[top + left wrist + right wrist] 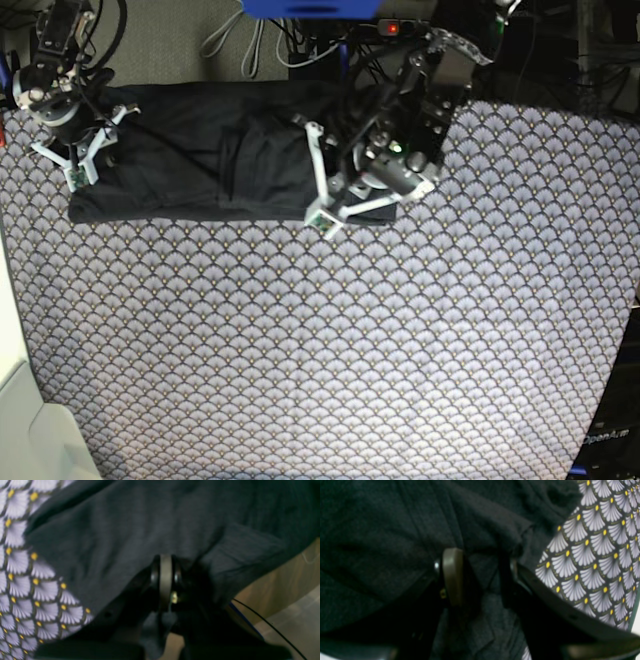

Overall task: Fold the T-shirt properly
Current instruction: 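Slide the left gripper along the folded strip, then lift it away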

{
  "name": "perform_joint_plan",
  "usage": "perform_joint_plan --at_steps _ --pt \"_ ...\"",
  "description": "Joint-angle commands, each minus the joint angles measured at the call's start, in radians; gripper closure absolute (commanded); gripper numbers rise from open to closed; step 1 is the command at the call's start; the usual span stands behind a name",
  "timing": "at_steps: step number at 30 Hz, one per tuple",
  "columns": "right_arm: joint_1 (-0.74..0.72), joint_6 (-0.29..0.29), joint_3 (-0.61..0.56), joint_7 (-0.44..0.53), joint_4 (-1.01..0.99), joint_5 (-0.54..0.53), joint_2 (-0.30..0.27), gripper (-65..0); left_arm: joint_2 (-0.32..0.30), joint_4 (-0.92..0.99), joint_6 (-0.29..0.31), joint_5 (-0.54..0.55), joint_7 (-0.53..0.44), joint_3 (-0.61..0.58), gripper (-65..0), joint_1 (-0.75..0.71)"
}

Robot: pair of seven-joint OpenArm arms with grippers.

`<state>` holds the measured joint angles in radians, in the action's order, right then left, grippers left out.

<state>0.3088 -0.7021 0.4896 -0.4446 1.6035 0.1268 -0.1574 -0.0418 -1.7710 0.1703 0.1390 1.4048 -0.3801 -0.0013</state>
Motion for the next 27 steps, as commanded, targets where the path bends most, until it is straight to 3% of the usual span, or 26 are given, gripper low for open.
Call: perform_joint_plan --at_steps 1,10,16,21,27 --pt "0.002 0.004 0.005 -0.013 0.01 0.018 -0.014 -24.4 0.006 -0.01 0.004 0.004 -0.009 -0.02 -0.3 0.013" --pt "0.002 0.004 0.005 -0.013 0.01 0.018 -0.018 -24.4 0.006 -0.013 0.018 0.017 -0.009 -0.242 -0.3 0.014" --pt "0.002 0.004 0.005 -0.013 0.01 0.018 -0.018 -24.4 -0.005 -0.083 0.262 0.159 -0.009 -0.274 -0.3 0.044" --pt "0.002 0.004 0.005 -0.013 0.008 0.018 -0.02 -24.4 -0.025 -0.108 0.288 0.167 -0.009 -0.136 -0.3 0.045" --pt "-0.01 0.004 0.016 -0.013 0.013 0.02 -0.023 -24.4 -0.079 -0.115 0.277 0.159 -0.009 0.088 -0.3 0.048"
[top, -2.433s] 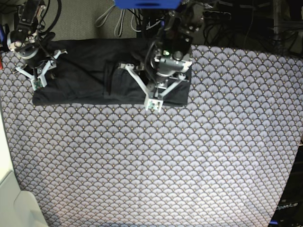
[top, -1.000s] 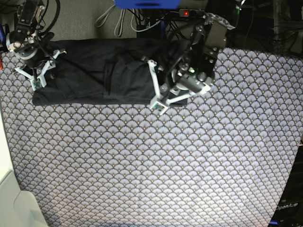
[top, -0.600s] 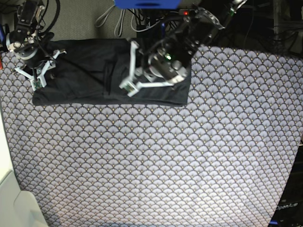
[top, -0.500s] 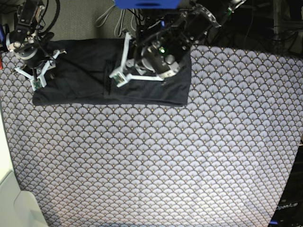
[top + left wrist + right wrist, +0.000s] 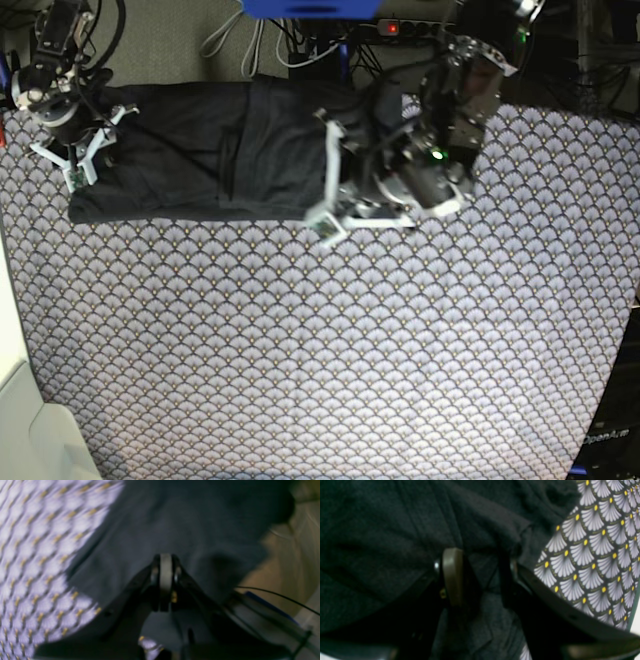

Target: Fold the T-shirt properly

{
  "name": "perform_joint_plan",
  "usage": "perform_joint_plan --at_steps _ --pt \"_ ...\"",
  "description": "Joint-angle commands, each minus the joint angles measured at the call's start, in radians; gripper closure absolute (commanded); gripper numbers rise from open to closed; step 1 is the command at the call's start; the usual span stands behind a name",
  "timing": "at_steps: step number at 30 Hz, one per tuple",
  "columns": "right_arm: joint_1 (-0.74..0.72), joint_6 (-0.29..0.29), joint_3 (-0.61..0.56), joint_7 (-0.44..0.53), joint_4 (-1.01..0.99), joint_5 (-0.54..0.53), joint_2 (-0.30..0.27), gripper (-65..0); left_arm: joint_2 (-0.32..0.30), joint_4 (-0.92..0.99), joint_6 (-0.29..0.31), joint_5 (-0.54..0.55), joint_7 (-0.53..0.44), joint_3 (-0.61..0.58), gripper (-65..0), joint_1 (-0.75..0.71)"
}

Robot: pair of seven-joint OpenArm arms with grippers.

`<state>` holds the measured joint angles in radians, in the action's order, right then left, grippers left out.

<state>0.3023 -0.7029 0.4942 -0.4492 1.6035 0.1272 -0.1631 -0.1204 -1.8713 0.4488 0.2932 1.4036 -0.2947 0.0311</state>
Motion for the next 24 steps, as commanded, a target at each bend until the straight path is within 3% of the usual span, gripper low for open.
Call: perform_joint_plan --at_steps 1,10,15,18,24 --pt "-0.004 0.005 0.011 -0.009 0.014 0.019 -0.028 -24.5 -0.011 -0.012 -0.002 0.005 -0.007 0.036 -0.3 0.011" --pt "-0.004 0.005 0.011 -0.009 0.111 0.016 -0.062 -24.9 -0.117 -0.021 -0.002 0.007 -0.007 0.105 -0.3 -0.015" --pt "-0.004 0.005 0.013 -0.015 0.168 0.013 -0.049 -24.9 -0.129 -0.021 -0.002 0.005 -0.007 0.139 -0.3 -0.05" --pt "-0.028 0.005 0.013 -0.086 0.174 -0.048 -0.06 -24.9 -0.132 -0.021 -0.002 0.005 -0.007 0.188 -0.3 -0.056" --pt "-0.122 0.005 0.074 -0.331 0.168 -0.097 -0.083 -24.7 -0.158 -0.018 0.0 0.011 -0.007 0.245 -0.3 -0.056"
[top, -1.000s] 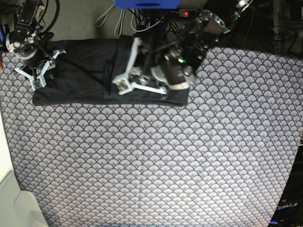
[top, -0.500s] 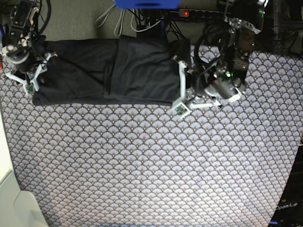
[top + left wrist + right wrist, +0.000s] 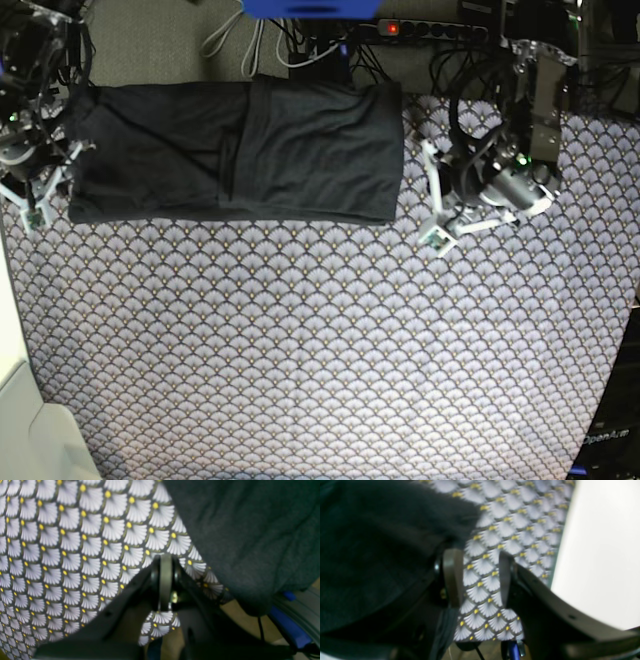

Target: Fold the T-shirt properly

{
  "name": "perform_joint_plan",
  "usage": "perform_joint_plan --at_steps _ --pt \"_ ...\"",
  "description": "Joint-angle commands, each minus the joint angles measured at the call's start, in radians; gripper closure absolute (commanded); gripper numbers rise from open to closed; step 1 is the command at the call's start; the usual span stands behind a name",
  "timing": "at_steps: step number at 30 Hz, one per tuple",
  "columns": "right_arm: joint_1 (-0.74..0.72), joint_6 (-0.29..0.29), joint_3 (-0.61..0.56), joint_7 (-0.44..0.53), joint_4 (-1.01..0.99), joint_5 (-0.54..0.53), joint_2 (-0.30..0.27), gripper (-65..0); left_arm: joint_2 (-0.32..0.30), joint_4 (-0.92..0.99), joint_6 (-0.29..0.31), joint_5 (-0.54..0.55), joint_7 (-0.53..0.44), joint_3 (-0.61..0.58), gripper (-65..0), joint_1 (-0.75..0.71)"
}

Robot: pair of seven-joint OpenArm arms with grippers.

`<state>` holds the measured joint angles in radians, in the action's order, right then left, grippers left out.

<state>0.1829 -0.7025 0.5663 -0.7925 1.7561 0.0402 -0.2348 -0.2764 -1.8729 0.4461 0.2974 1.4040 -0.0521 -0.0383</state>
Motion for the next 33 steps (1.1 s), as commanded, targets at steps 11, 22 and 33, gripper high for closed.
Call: perform_joint_plan --at_steps 11,22,33 --pt "0.007 0.004 0.025 -0.02 0.017 -0.013 0.018 -35.6 0.002 -0.011 0.003 0.003 -0.008 -0.002 -0.3 0.015" --pt "-0.018 0.004 0.034 -0.195 0.015 -0.029 0.031 -42.7 -0.001 -0.011 0.003 0.003 -0.008 0.001 -0.3 0.016" --pt "-0.001 0.004 0.031 -0.218 0.015 -0.125 0.03 -42.7 0.001 -0.009 0.003 0.003 -0.008 -0.001 -0.3 0.016"
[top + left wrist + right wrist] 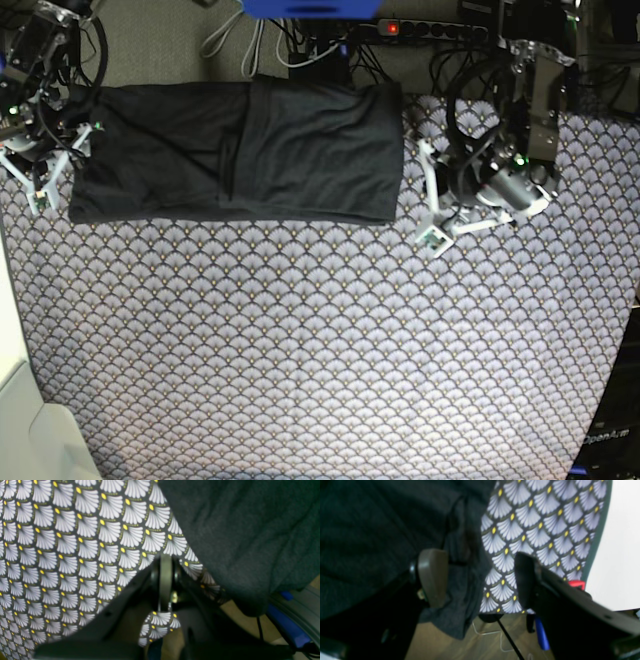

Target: Fold the T-shirt properly

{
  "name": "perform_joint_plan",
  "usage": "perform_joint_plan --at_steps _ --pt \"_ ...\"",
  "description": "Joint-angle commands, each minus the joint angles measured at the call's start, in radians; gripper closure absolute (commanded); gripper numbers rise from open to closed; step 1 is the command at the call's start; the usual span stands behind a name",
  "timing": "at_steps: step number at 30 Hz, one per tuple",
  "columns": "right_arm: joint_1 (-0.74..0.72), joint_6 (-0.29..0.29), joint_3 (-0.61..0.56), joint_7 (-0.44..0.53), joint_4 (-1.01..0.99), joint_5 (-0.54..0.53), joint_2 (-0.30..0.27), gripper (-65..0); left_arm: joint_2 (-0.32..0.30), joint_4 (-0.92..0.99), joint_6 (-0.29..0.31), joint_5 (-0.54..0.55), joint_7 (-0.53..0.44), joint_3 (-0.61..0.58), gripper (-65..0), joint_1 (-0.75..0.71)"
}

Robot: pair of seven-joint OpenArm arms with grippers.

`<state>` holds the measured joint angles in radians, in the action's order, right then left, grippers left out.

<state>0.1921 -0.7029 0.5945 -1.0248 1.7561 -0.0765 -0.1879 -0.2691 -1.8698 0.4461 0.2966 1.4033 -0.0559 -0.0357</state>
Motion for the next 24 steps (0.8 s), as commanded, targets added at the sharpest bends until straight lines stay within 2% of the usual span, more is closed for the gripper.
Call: perform_joint_plan --at_steps 1,11,15,18,24 --pt "-0.01 0.005 0.003 0.014 0.015 -0.009 -0.017 -42.7 -0.006 -0.012 0.003 0.003 -0.007 0.003 -0.3 0.013" --pt "-0.018 0.005 -0.003 0.024 -0.017 -0.009 0.015 -42.7 -0.006 -0.012 0.003 0.002 -0.007 0.003 -0.3 0.013" --pt "-0.047 0.005 -0.003 0.027 -0.114 -0.006 0.005 -42.6 -0.009 -0.012 0.003 0.002 -0.007 0.004 -0.3 0.012" --pt "-0.059 0.005 -0.003 0.027 -0.167 -0.009 -0.025 -42.6 -0.009 -0.012 0.003 0.002 -0.007 0.004 -0.3 0.012" --pt "-0.061 0.005 -0.003 0.027 -0.19 -0.009 -0.032 -42.6 -0.008 -0.012 0.003 0.002 -0.007 0.004 -0.3 0.012"
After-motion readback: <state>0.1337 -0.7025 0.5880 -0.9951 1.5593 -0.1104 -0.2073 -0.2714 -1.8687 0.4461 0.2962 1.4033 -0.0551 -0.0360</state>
